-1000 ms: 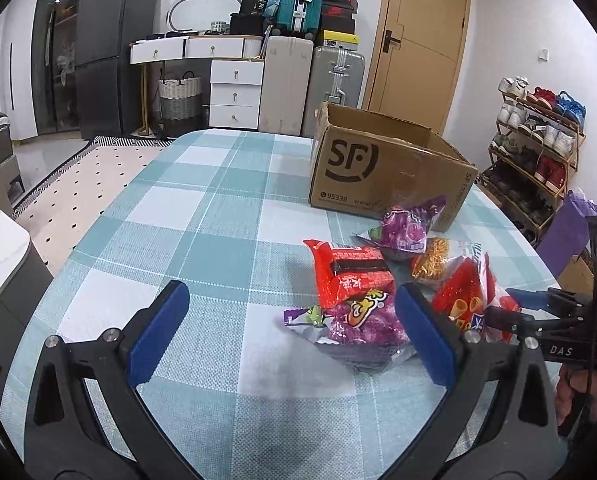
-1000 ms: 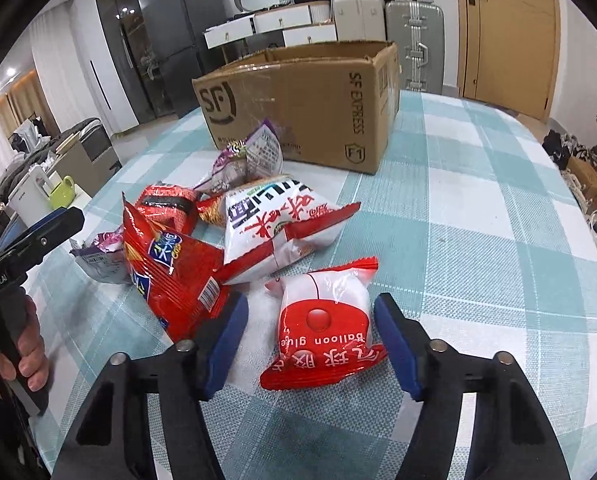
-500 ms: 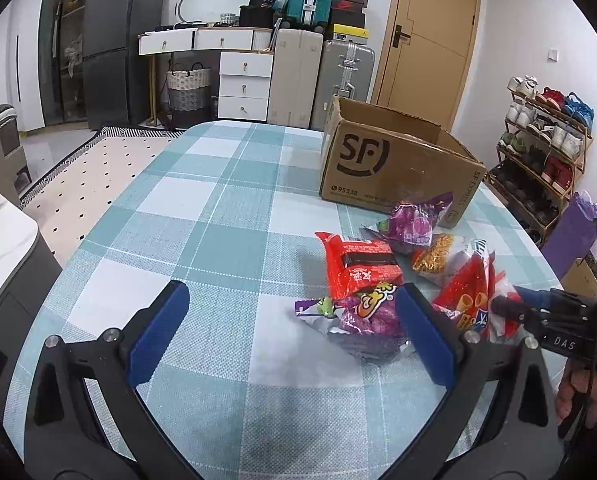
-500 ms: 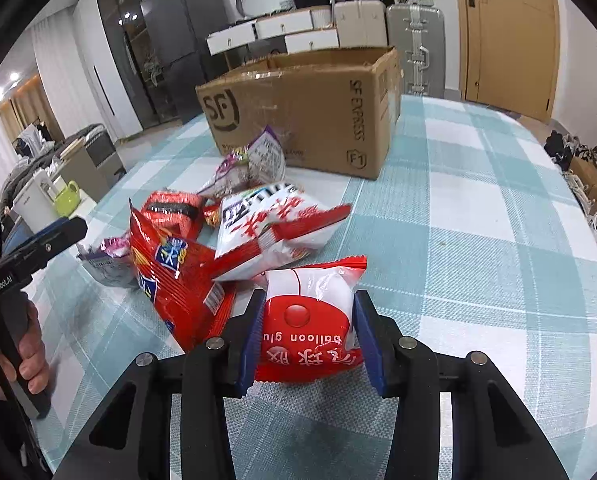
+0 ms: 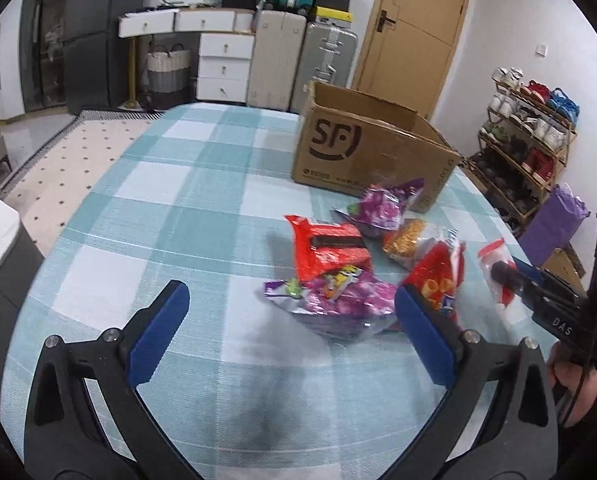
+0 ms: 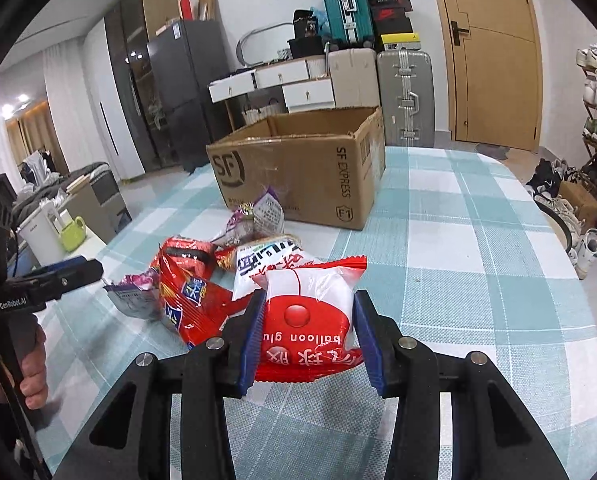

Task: Organize snacks
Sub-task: 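Grasp the red balloon-gum bag with the right gripper, then grasp the purple-white snack bag with the left gripper while the right gripper holds the red bag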

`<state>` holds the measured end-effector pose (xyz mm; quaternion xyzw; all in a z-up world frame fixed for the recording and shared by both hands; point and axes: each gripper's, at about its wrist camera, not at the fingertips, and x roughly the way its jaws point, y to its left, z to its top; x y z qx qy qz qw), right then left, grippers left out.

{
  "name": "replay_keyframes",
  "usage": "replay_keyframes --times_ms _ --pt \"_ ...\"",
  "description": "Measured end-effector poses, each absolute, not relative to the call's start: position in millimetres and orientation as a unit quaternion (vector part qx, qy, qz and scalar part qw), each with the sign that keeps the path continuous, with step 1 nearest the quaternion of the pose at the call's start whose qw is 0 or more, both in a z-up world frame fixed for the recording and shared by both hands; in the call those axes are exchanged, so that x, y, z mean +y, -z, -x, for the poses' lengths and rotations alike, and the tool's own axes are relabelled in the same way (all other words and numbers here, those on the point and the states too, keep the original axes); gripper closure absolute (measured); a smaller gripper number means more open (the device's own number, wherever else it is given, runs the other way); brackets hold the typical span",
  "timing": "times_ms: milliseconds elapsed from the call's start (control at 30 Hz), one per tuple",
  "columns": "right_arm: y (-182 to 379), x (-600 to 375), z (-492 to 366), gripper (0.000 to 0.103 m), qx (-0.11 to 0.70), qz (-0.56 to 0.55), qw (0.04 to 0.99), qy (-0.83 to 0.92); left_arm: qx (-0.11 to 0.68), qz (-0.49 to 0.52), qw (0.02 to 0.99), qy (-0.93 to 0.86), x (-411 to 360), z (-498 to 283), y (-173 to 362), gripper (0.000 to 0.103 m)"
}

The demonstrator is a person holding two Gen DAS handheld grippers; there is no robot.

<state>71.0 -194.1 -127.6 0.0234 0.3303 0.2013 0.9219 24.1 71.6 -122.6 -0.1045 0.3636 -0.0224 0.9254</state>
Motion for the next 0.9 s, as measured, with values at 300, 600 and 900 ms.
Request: replay_keyframes --times_ms 300,600,900 --pt "124 -193 -64 0.059 0.315 -0.016 0.926 -0.205 0.431 0.146 0.888 0.068 55 -59 141 0.001" --pt "122 -199 -62 0.059 0.306 -0.026 0.929 -0.206 0.454 0.230 0.857 0.085 70 -84 164 0.002" --pt "122 -200 -61 0.059 0.309 -0.030 0.928 -0.208 0.442 0.241 0.858 0.106 76 -91 166 0.029"
